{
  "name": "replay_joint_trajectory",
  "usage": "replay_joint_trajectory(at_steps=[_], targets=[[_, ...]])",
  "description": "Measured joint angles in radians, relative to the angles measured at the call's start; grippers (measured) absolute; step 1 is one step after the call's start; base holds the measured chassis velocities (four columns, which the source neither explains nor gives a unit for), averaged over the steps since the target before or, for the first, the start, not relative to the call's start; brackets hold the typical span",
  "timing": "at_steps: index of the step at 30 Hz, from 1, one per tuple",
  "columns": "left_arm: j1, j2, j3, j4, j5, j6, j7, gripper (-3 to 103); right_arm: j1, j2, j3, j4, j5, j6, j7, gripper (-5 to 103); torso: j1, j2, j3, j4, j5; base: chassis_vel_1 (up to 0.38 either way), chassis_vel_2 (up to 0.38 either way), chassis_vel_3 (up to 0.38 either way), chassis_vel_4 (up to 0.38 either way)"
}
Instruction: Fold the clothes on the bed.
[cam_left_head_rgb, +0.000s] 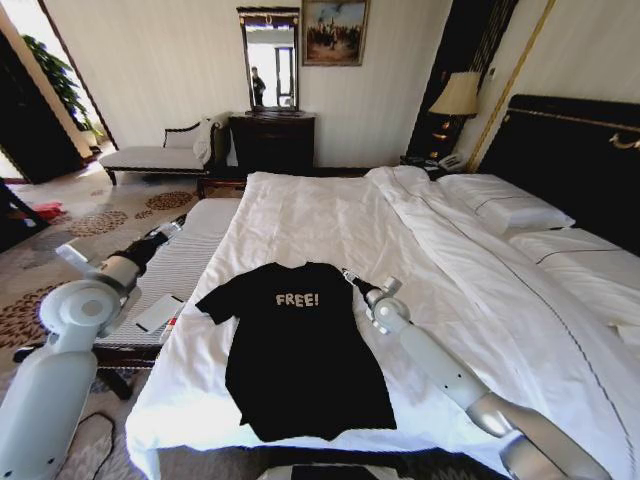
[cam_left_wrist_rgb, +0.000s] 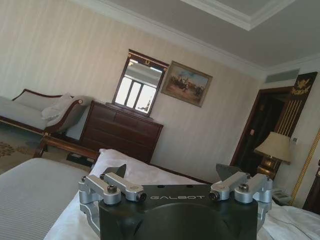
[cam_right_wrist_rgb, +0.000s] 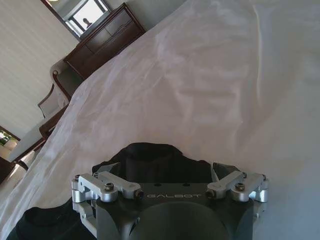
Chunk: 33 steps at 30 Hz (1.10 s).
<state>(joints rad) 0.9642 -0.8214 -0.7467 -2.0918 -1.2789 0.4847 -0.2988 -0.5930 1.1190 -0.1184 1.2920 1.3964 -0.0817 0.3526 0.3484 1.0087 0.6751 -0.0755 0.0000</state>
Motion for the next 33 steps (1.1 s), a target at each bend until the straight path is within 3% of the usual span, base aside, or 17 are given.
replay_joint_trajectory(at_steps=[7,9,11,15,17,18,21,24,26,31,33], targets=[[0.028,0.000,-0.024,-0.009,-0.003,0.013,-0.015,100,0.025,0.053,-0.029,-0.092,-0.036,-0.005,-0.074,103,0.000,0.000,0.000,0.0004,-0.0003,0.000,0.000,0.000,0.000],[0.037,-0.005,-0.030,-0.004,0.000,0.013,-0.016,100,0.033,0.062,-0.041,-0.106,-0.060,-0.001,-0.092,95,0.000,0.000,0.000,0.0005,-0.0003,0.000,0.000,0.000,0.000],[0.039,-0.007,-0.032,-0.002,0.000,0.013,-0.016,100,0.035,0.062,-0.047,-0.106,-0.072,0.001,-0.096,95,0.000,0.000,0.000,0.0005,-0.0002,0.000,0.000,0.000,0.000],[0.042,-0.014,-0.035,0.002,-0.001,0.010,-0.017,100,0.035,0.054,-0.068,-0.100,-0.124,0.017,-0.102,74,0.000,0.000,0.000,0.0003,-0.0001,0.000,0.000,0.000,0.000],[0.042,-0.017,-0.034,0.003,-0.001,0.010,-0.018,100,0.035,0.051,-0.071,-0.100,-0.134,0.020,-0.102,74,0.000,0.000,0.000,0.0003,0.0000,0.000,0.000,0.000,0.000],[0.043,-0.022,-0.033,0.003,0.000,0.009,-0.018,100,0.035,0.048,-0.072,-0.098,-0.143,0.024,-0.101,63,0.000,0.000,0.000,0.0003,0.0000,0.000,0.000,0.000,0.000],[0.043,-0.030,-0.029,0.003,0.002,0.009,-0.019,100,0.033,0.041,-0.073,-0.091,-0.152,0.028,-0.096,57,0.000,0.000,0.000,0.0003,-0.0001,0.000,0.000,0.000,0.000],[0.047,-0.036,-0.026,0.001,0.009,0.009,-0.019,100,0.031,0.032,-0.073,-0.080,-0.168,0.036,-0.090,41,0.000,0.000,0.000,0.0002,0.0000,0.000,0.000,0.000,0.000],[0.049,-0.036,-0.026,0.000,0.012,0.009,-0.019,100,0.031,0.030,-0.073,-0.076,-0.173,0.039,-0.089,41,0.000,0.000,0.000,0.0002,0.0000,0.000,0.000,0.000,0.000],[0.058,-0.040,-0.029,-0.006,0.018,0.008,-0.021,100,0.025,0.016,-0.094,-0.026,-0.197,0.049,-0.087,14,0.000,0.000,0.000,0.0003,0.0000,0.000,0.000,0.000,0.000],[0.059,-0.041,-0.030,-0.007,0.018,0.008,-0.022,100,0.023,0.014,-0.102,-0.012,-0.197,0.050,-0.085,14,0.000,0.000,0.000,0.0003,0.0000,0.000,0.000,0.000,0.000]])
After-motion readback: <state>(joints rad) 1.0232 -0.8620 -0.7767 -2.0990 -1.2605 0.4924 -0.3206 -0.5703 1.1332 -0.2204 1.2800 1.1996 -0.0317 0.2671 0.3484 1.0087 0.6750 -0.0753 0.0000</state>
